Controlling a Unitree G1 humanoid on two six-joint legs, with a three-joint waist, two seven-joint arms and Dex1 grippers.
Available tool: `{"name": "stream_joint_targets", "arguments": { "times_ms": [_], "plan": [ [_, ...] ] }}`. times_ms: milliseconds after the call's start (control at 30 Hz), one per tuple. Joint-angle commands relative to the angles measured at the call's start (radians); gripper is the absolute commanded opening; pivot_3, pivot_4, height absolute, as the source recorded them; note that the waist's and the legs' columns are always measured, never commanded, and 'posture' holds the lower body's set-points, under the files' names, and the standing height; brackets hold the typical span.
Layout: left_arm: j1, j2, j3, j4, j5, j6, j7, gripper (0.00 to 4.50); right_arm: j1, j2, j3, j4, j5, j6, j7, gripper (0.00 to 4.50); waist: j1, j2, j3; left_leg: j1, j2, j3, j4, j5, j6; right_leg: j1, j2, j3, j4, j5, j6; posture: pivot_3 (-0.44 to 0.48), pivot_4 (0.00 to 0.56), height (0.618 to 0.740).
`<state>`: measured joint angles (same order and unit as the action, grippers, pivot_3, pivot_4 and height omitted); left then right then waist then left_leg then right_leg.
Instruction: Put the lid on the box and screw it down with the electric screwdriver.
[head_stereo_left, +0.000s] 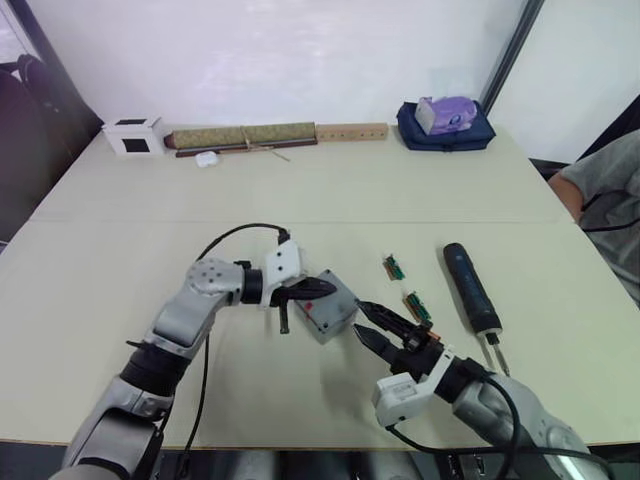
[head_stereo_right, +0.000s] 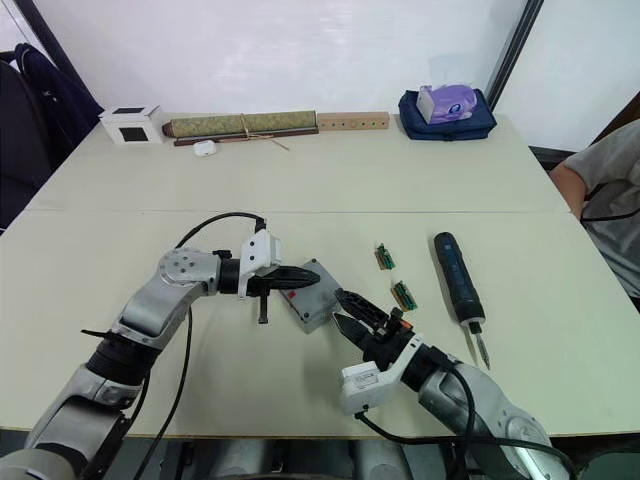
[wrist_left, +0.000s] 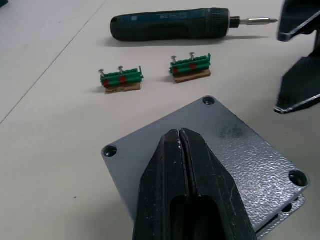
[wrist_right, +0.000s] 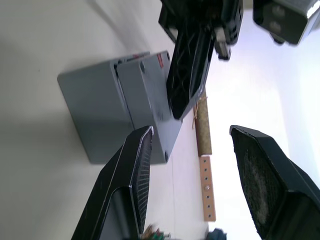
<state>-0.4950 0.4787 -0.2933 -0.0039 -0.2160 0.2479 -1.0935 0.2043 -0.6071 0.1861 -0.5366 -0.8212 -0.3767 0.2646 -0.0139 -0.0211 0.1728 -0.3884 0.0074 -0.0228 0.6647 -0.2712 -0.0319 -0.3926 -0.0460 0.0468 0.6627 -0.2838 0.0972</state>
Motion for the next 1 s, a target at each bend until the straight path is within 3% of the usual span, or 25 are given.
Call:
{"name": "stream_joint_targets", "arguments": {
  "times_ms": [33,67,200,233,600,767,867,1000],
  "plan": [
    [0.031,0.015,-0.039,0.023,0.036,0.012,-0.012,0.00,0.007,0.011,-0.036,-0.036,0.058,0.013,0.015,1.98,0.000,0.000,-0.002,0.000,0.000,0.000,0.000,0.000,0.000,0.000,0.000,0.000,0.000,0.000,0.000,0.000,0.150,0.740],
    [0.033,0.016,-0.038,0.019,0.032,0.014,-0.014,0.00,0.009,0.010,-0.037,-0.036,0.072,0.015,0.022,1.76,0.000,0.000,-0.002,0.000,0.000,0.000,0.000,0.000,0.000,0.001,0.000,0.000,0.000,0.000,0.000,0.000,0.150,0.740],
    [0.033,0.011,-0.021,0.001,0.012,0.020,-0.011,0.00,0.008,0.017,-0.039,-0.029,0.105,0.030,0.043,0.13,0.000,0.001,-0.004,0.000,0.000,0.000,0.000,0.000,0.001,0.001,0.000,0.000,-0.001,0.000,0.000,0.000,0.150,0.740],
    [0.031,0.010,-0.013,-0.007,0.003,0.026,-0.011,0.00,0.007,0.018,-0.040,-0.025,0.107,0.032,0.045,0.01,0.000,0.001,-0.004,0.000,0.000,0.000,0.000,0.000,0.001,0.001,0.000,0.000,-0.001,0.000,0.000,0.000,0.150,0.740],
    [-0.017,0.057,0.052,-0.113,-0.095,0.151,-0.043,0.00,-0.016,0.020,-0.015,0.019,0.160,0.051,0.112,0.01,0.000,0.001,-0.003,0.000,0.000,0.000,0.000,0.000,0.001,0.000,0.000,0.000,-0.001,0.000,0.000,0.000,0.150,0.740],
    [-0.180,0.062,0.184,-0.093,-0.267,0.362,-0.033,0.00,0.016,0.100,-0.065,-0.049,0.559,0.310,0.273,0.01,0.003,0.000,-0.002,-0.002,0.001,-0.002,0.000,0.000,0.001,-0.001,0.000,-0.002,-0.001,0.000,0.000,0.000,0.150,0.740],
    [-0.231,0.058,0.209,-0.011,-0.245,0.340,-0.008,0.00,0.018,0.132,-0.078,-0.127,0.689,0.445,0.323,0.01,-0.001,0.001,-0.003,-0.003,0.001,-0.003,0.000,0.000,0.001,0.000,-0.001,-0.003,-0.002,0.000,0.000,0.000,0.150,0.740],
    [-0.229,0.090,0.152,0.087,-0.143,0.220,-0.044,0.00,0.025,0.116,-0.062,-0.202,0.771,0.571,0.377,0.01,-0.005,0.001,-0.003,-0.002,0.001,-0.003,-0.001,-0.001,0.001,-0.001,0.001,-0.002,-0.002,0.000,0.000,0.000,0.150,0.740]
  ]
}}
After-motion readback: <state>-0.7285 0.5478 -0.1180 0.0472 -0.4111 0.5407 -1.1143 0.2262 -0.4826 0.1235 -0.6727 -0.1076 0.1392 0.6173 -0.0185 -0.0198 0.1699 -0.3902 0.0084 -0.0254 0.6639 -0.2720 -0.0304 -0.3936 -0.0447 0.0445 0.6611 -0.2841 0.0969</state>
